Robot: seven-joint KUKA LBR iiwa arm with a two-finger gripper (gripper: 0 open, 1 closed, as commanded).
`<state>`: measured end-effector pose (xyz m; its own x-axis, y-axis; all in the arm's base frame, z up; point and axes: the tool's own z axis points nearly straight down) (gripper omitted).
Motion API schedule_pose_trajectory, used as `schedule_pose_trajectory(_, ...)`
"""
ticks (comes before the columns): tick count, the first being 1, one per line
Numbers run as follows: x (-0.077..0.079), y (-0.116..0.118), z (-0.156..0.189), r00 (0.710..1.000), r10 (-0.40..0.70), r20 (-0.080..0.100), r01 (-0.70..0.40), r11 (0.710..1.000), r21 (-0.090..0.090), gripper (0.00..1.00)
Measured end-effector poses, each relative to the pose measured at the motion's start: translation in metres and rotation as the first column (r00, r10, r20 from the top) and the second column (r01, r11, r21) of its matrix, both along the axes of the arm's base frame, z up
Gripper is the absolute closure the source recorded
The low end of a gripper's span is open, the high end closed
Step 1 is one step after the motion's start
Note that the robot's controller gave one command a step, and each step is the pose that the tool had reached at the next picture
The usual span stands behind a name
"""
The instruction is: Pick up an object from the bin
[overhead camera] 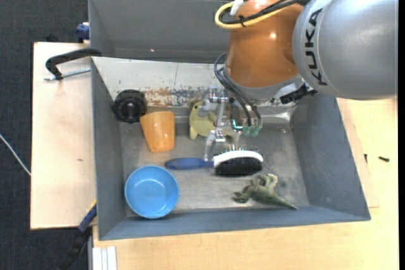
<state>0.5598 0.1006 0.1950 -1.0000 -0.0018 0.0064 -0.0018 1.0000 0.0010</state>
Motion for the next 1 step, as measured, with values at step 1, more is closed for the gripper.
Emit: schedule_pose_trajectory(1,-0.0106,-0.0591,-0.1234,0.987,0.161,0.014,-0.161,0.987,0.000,0.00)
